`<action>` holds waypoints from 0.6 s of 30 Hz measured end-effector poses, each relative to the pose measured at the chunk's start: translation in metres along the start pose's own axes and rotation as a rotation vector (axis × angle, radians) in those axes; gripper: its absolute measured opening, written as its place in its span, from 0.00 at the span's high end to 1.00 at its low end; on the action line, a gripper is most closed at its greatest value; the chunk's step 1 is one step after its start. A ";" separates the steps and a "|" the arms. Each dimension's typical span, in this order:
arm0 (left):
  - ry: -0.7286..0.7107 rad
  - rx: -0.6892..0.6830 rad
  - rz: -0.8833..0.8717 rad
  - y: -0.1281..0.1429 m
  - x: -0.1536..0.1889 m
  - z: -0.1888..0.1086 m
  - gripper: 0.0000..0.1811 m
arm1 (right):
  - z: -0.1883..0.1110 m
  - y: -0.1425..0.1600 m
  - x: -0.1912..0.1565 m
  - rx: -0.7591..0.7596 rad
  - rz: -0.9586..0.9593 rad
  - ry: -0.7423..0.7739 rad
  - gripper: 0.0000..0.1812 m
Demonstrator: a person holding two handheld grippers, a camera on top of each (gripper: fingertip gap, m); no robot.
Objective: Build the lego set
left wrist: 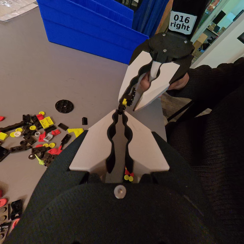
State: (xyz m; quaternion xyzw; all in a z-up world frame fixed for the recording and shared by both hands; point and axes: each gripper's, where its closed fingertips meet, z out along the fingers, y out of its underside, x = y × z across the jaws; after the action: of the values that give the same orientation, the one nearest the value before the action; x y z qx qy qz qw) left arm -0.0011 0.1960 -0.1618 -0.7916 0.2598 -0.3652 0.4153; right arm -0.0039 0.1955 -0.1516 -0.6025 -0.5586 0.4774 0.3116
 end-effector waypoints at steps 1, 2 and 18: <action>0.004 0.001 -0.001 0.000 0.001 0.000 0.98 | -0.001 0.000 0.001 0.001 -0.003 0.005 0.89; 0.008 0.004 -0.004 0.000 0.001 0.000 0.98 | -0.001 -0.001 0.001 0.003 -0.007 0.007 0.92; 0.109 0.234 0.047 -0.034 0.021 -0.020 0.95 | -0.013 -0.027 -0.012 0.157 0.086 -0.086 0.92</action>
State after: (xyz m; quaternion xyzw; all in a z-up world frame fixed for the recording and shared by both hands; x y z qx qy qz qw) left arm -0.0005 0.1895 -0.1179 -0.7103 0.2559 -0.4259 0.4986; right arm -0.0012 0.1911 -0.1199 -0.5783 -0.5060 0.5583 0.3129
